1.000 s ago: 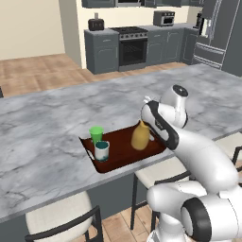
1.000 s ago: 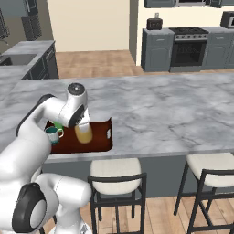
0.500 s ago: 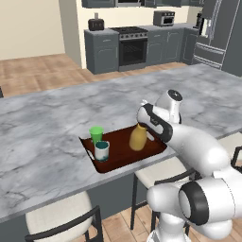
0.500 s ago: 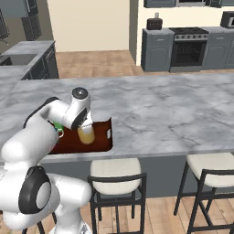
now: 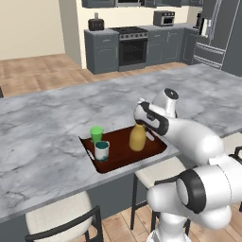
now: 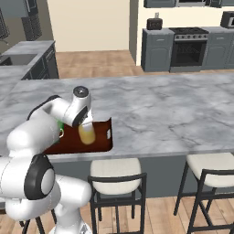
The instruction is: There is a tray on the dining counter. Grab the cup, mug, and pitcher and place them on the tray. The pitcher may be placed next to the tray if it cannot fit the tray.
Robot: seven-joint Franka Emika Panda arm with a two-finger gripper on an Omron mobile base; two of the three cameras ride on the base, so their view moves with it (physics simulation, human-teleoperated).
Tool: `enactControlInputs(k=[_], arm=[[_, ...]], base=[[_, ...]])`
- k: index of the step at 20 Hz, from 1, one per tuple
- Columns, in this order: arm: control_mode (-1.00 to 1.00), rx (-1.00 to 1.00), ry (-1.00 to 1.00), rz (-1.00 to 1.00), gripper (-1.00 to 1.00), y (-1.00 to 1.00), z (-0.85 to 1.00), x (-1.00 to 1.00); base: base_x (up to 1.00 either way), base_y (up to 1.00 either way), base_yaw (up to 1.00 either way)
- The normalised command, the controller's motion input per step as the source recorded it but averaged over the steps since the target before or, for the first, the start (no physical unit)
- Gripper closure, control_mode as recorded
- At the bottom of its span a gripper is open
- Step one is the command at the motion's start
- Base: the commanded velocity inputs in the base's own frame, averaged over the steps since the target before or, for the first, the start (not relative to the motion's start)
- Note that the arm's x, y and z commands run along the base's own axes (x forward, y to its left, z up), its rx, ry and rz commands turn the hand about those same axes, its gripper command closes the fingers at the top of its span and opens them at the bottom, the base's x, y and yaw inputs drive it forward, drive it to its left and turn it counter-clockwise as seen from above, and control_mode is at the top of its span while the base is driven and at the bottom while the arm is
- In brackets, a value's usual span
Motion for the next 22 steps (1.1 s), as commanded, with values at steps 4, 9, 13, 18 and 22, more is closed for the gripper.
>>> enactControlInputs(k=[4, 9, 13, 18, 22], arm=[[-1.00, 0.00, 0.00, 0.00, -1.00, 0.03, -0.07, 0.02], [-1.00, 0.00, -0.03, -0.03, -1.00, 0.00, 0.04, -0.08], [-1.00, 0.00, -0.09, -0.04, -1.00, 0.00, 0.31, -0.27], [-1.00, 0.00, -0.14, -0.04, -1.00, 0.00, 0.71, -0.44], [-1.00, 0.00, -0.17, -0.02, -1.00, 0.00, 0.93, -0.51]], base=[[0.00, 0.00, 0.00], [0.00, 0.00, 0.00], [0.00, 0.00, 0.00], [0.00, 0.00, 0.00], [0.00, 0.00, 0.00]])
